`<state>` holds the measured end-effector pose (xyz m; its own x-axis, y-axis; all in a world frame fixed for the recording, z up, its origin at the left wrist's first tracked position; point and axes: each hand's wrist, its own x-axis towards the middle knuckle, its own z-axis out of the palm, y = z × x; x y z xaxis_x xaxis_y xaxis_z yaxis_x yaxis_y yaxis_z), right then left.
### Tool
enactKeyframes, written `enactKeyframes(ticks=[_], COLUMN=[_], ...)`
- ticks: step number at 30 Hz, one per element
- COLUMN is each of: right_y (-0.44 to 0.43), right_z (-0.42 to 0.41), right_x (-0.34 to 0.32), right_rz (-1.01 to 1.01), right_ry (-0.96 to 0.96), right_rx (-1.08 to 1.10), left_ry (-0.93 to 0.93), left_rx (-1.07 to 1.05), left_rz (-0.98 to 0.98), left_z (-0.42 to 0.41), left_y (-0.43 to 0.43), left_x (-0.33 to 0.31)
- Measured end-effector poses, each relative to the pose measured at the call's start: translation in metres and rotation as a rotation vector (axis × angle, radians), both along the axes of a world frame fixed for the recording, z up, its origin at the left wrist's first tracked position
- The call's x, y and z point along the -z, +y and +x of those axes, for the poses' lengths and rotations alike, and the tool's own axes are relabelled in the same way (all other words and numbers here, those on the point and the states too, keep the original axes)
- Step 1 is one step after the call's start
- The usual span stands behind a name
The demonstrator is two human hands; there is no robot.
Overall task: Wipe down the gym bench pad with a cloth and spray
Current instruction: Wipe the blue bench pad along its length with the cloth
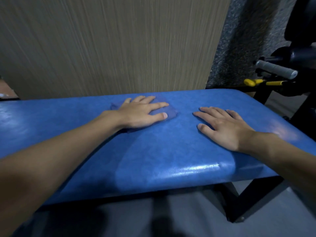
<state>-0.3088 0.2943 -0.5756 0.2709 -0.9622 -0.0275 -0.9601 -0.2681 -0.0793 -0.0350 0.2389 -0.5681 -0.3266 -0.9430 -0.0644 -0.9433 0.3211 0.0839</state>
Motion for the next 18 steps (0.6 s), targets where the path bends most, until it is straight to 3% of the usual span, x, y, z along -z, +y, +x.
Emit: enactKeyframes(ticks=[7,11,13,15,18], right_y=[0.003,0.008,0.013,0.021,0.028], right_z=[-0.001,0.003,0.011,0.021,0.028], right_x=[0.0,-0.005,-0.008,-0.007,-0.001], right_rz=[-0.021,-0.067,-0.099,-0.069,0.004], right_ry=[-0.04,0.022,-0.057,-0.153,-0.082], right_rx=[-0.008,0.019,0.021,-0.002,-0.062], left_ry=[-0.13,-0.083,-0.083,-0.075,-0.032], left_rx=[0.348,0.31,0.273,0.209,0.079], left_rz=[-0.057,-0.016,-0.004,-0.008,-0.022], left_z=[-0.015,-0.013,-0.011,-0.006,0.008], left_y=[0.119,0.114,0.097,0.073,0.031], left_x=[0.002,-0.004,-0.004,-0.003,-0.001])
